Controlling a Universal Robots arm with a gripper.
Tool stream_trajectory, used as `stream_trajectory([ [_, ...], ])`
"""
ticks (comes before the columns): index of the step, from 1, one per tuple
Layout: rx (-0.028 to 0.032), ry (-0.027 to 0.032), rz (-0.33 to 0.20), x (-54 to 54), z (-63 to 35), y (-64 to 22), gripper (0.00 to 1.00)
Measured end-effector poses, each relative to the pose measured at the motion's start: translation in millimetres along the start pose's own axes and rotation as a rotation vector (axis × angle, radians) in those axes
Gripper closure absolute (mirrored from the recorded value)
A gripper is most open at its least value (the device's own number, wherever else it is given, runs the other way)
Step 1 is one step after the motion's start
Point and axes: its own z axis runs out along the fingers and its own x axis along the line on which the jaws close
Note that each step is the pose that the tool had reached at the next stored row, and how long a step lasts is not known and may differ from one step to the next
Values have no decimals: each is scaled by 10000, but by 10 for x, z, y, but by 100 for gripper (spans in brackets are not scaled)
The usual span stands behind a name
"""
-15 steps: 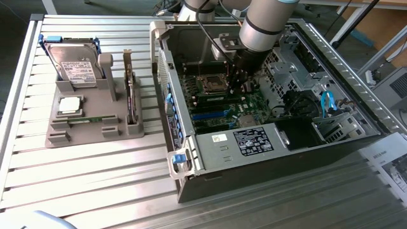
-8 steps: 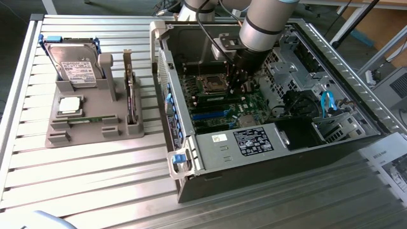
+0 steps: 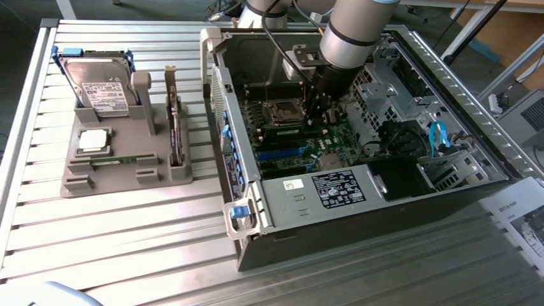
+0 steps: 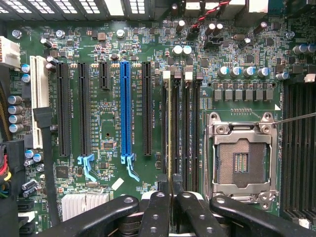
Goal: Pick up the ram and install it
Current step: 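Insert the ram into the slot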
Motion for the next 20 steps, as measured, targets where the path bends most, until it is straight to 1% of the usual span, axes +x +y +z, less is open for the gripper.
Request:
stream_trajectory([
  [7, -1, 1, -17, 0, 1, 0, 88],
  [10, 2, 1, -17, 1, 27, 0, 88],
  [13, 17, 1, -17, 2, 76, 0, 88],
  [14, 18, -2, -17, 5, 77, -1, 87],
  [15, 17, 0, -17, 6, 76, -1, 81],
  [16, 18, -1, -17, 6, 76, -1, 81],
  [18, 17, 0, -17, 3, -4, 0, 81],
  [20, 17, 0, -17, 3, -36, 0, 81],
])
